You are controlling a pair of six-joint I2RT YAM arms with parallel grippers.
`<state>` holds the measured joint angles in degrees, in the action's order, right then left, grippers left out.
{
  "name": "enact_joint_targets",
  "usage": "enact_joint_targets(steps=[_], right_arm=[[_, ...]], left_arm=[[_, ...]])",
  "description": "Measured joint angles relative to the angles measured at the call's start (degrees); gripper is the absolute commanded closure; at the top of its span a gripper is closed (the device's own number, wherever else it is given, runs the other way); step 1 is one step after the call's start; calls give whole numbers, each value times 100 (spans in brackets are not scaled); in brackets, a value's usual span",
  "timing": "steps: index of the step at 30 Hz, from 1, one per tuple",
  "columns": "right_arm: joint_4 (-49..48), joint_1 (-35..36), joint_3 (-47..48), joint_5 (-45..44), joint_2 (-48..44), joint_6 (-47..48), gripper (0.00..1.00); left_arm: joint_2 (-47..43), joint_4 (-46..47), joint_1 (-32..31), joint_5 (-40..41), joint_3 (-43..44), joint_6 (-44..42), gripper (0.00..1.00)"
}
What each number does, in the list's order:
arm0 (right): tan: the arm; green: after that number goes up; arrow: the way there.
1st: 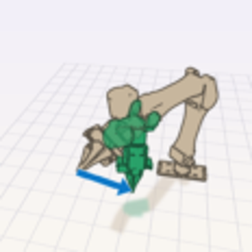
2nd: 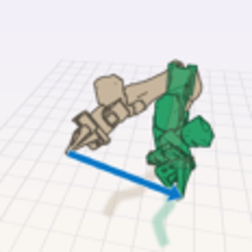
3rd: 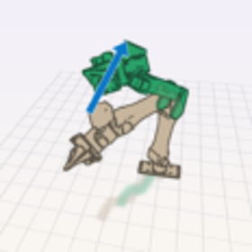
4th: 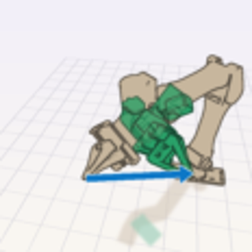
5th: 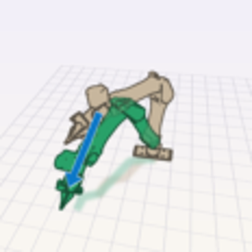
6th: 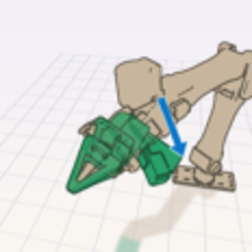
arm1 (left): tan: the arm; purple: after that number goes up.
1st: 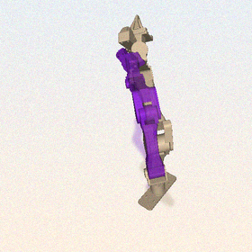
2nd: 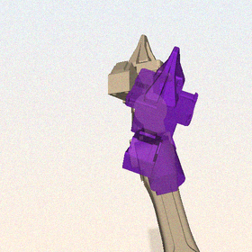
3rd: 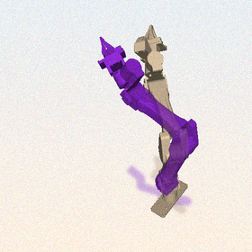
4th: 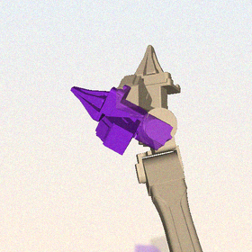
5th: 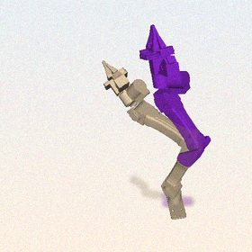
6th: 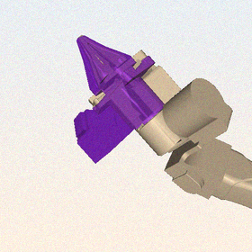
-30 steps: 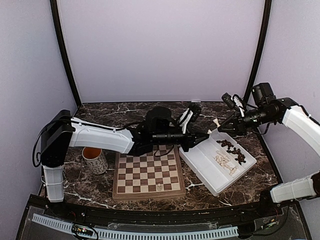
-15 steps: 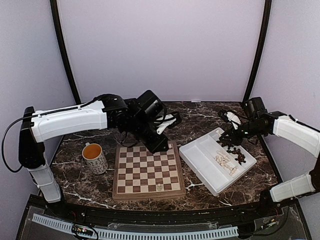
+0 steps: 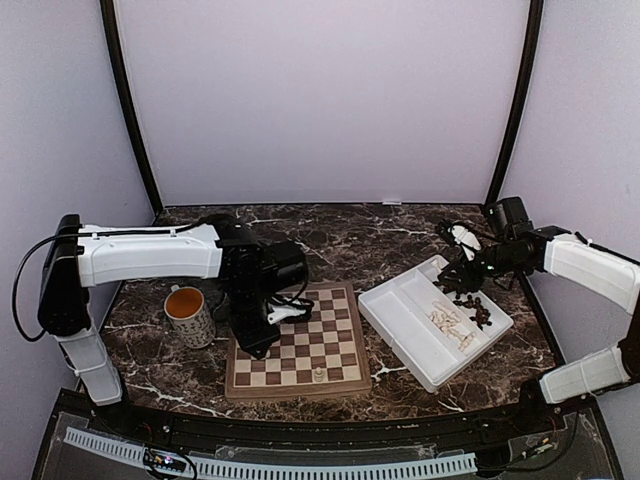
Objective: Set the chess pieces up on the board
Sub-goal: Place the pawn on b2.
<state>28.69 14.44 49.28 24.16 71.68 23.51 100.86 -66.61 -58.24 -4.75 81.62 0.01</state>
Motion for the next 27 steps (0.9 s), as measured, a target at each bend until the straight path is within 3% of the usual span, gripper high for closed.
enact_joint_targets(steps=[8,17,25,26,27], right_arm=[[-22,0,-61,-9,-55,2,97],[-42,0,-66,-4,-55,7,97],[-44,0,-66,-2,-55,20,97],[-44,0,-66,-2,-55,20,97],[-44,0,-68,-4,-55,20,97]], left_arm=[[774,-122,44,-210,79,199,100],[852,-299,225,-293,39,562,99],[920,-352,278,-321,39,621,75],[925,-354,278,-328,39,621,66],[929,-354,278,-330,39,610,63]])
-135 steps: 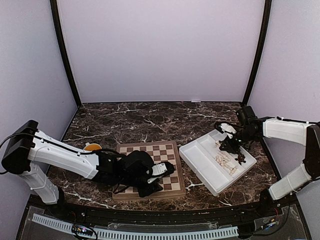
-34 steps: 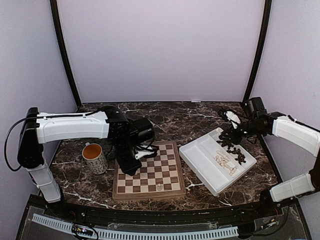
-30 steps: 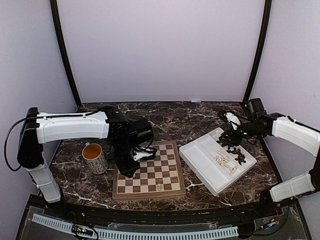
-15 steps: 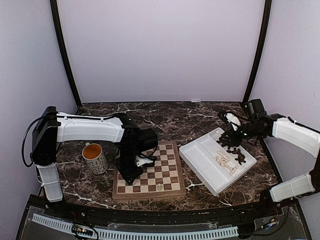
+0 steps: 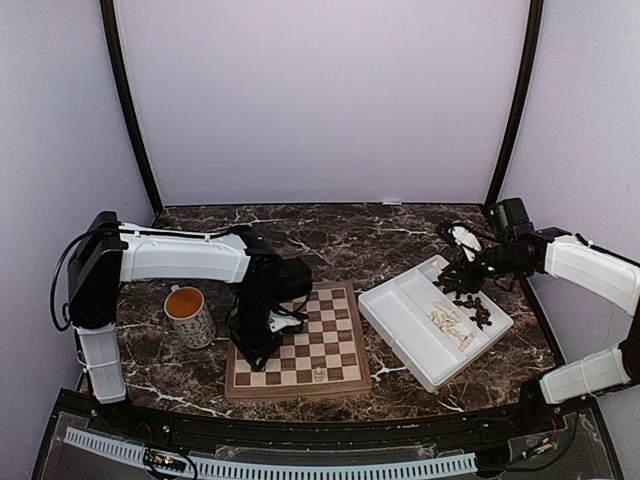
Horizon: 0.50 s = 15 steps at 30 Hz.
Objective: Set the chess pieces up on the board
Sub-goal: Place the pawn on b2.
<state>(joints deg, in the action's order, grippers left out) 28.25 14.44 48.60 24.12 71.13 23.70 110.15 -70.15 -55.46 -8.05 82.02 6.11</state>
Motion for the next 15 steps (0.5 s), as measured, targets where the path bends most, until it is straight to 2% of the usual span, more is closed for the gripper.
enact_joint_targets(steps=[1,3,7,15], right_arm=[[2,0,0,0,0,0,97],[0,0,0,0,0,0,97],[2,0,-22,0,0,2,97],[0,0,-26,0,0,4,97]], left_arm=[[7,-2,0,11,2,-24,58],[17,-13,0,61,20,-13,54],[13,-17,0,197,142,-11,53],[-299,-2,0,177,166,59,64]])
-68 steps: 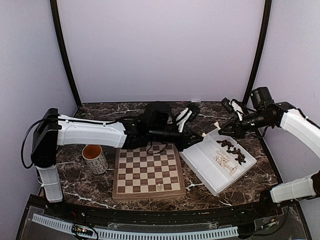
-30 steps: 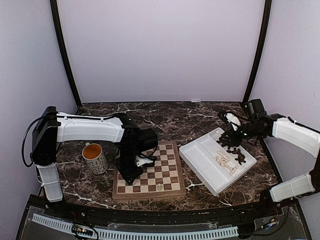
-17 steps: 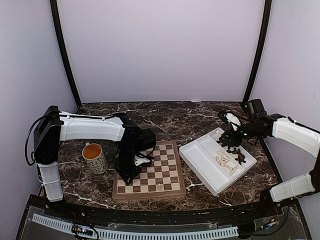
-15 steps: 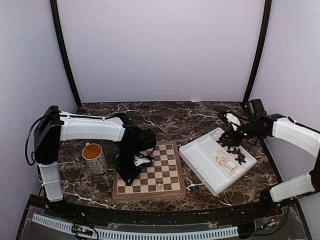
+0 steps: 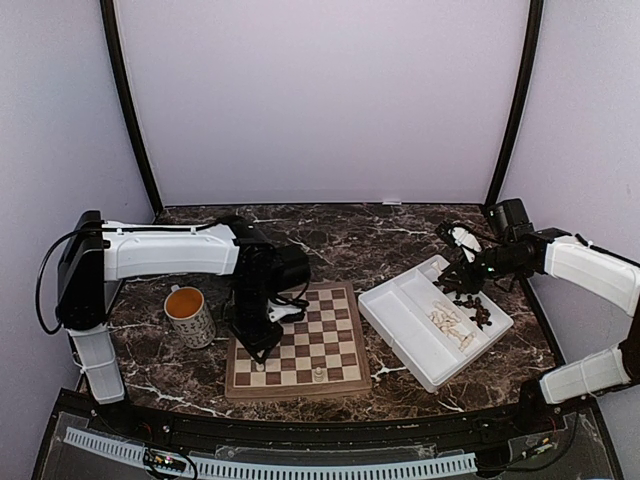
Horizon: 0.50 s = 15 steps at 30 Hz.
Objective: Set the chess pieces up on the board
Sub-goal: Place the pawn on b2.
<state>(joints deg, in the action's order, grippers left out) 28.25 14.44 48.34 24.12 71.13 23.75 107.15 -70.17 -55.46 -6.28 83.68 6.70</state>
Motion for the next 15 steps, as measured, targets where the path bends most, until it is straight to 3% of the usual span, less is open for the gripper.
enact_joint_targets(steps=[15], right_arm=[[2,0,0,2,2,42,97]], left_arm=[[-24,133,-33,-52,2,46,57]])
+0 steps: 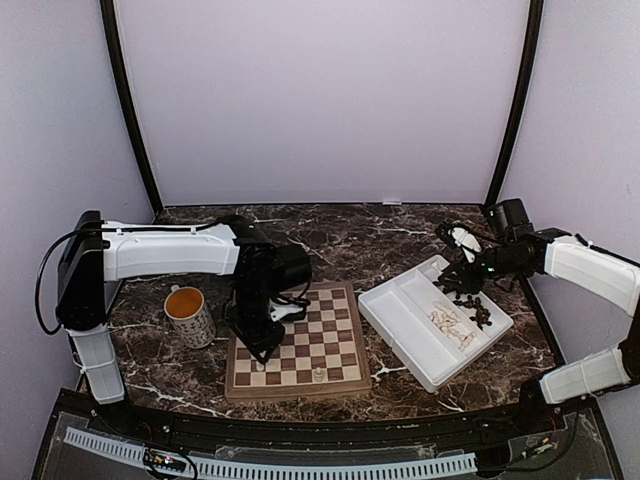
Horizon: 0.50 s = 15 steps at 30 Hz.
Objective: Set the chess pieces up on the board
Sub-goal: Place the pawn on b2.
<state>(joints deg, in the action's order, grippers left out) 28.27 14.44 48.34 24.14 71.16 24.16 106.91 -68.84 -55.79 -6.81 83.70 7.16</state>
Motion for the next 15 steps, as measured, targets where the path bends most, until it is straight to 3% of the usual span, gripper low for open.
enact_joint_targets(steps=[4,7,10,15], right_arm=[[66,0,2,155,-35,142,97],[258,0,31,516,-181,278,96],[612,0,260,1075,-306,417,96],[1248,2,951,1777,-313,697,95]], left_arm=[[-2,149,-28,417,439,2,56],[-122,826,-35,686,817,2,54],[-538,2063,-35,605,732,0,51],[-1469,4940,-35,-20,-337,219,48]])
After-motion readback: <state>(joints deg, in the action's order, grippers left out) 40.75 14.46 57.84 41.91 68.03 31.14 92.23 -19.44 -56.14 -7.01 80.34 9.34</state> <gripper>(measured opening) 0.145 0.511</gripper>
